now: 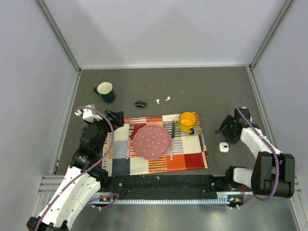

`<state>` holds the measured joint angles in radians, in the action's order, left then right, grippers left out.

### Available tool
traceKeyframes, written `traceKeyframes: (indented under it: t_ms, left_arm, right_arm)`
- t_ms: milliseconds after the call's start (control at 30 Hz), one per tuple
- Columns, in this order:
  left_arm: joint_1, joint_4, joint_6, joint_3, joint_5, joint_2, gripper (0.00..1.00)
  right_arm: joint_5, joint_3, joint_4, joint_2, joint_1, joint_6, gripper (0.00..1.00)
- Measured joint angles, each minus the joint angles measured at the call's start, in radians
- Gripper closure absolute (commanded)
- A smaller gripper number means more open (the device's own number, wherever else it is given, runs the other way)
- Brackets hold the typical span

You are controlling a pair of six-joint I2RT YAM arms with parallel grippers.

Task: Insert the wireless bluetooth earbuds into the charging case
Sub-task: Pick up the charging case at the center of the board.

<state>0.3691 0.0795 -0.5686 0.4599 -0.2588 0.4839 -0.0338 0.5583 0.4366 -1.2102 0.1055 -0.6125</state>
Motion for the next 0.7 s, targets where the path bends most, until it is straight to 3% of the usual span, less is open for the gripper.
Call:
traceKeyframes:
  t_ms: [400, 667, 700]
  left_arm:
    - [0.0, 0.003, 0.026, 0.0, 0.008, -0.005, 0.01]
    - [0.0, 0.007, 0.055, 0.0, 0.007, -0.024, 0.01]
    - [0.0, 0.007, 0.058, 0.0, 0.006, -0.027, 0.01]
  right_arm:
    - [0.22, 0.009, 0.145, 0.029, -0.134, -0.058, 0.2]
    - [0.259, 0.045, 0.255, -0.022, -0.138, -0.129, 0.21]
    - [0.259, 0.045, 0.257, -0.022, -0.138, -0.136, 0.26]
